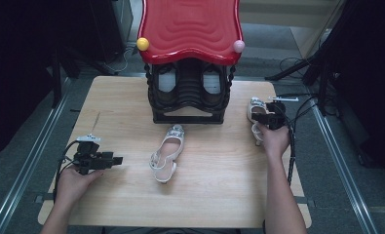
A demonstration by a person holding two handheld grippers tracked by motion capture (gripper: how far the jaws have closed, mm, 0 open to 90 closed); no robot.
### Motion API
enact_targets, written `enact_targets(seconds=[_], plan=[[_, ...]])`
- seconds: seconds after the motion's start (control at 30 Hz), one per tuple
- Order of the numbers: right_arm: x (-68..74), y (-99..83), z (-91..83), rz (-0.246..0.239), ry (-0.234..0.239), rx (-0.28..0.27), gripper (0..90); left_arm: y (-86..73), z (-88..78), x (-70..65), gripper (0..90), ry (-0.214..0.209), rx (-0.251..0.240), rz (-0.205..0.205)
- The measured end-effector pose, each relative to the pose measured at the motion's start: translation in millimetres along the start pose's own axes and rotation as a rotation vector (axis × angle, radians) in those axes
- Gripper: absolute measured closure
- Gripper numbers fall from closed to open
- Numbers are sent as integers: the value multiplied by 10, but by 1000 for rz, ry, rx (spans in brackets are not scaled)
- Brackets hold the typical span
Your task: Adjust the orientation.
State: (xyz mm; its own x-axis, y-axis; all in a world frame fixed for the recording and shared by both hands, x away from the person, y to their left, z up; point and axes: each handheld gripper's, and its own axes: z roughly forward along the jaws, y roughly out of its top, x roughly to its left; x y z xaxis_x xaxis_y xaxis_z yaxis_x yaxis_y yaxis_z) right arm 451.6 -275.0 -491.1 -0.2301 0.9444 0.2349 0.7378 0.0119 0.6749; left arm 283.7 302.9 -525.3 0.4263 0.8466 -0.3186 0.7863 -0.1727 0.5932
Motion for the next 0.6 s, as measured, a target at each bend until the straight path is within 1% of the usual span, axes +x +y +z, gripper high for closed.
enact_targets(seconds=[0.03,0.07,0.1,0.13,0.2,0.33,0.37,0.47,0.6], plan=[[-5,3,12,0,-3,20,853,-2,-4,2,422,1,-3,-1],[-5,3,12,0,-3,20,853,-1,-7,4,422,1,-5,-4],[-21,5,11,13,18,17,866,-1,-9,7,422,-1,-8,-5],[-35,16,13,31,32,26,876,0,-10,8,422,-3,-9,-7],[-32,18,13,32,30,26,877,3,-11,8,422,-5,-10,-8],[-10,22,-6,22,15,24,879,16,-3,6,422,-9,-14,-3],[-6,25,-22,26,10,22,880,23,-3,4,422,-13,-13,-2],[-26,31,-92,36,27,0,881,36,7,-7,422,-18,-15,4],[-29,30,-236,44,44,-30,881,53,16,-32,422,-24,-15,14]])
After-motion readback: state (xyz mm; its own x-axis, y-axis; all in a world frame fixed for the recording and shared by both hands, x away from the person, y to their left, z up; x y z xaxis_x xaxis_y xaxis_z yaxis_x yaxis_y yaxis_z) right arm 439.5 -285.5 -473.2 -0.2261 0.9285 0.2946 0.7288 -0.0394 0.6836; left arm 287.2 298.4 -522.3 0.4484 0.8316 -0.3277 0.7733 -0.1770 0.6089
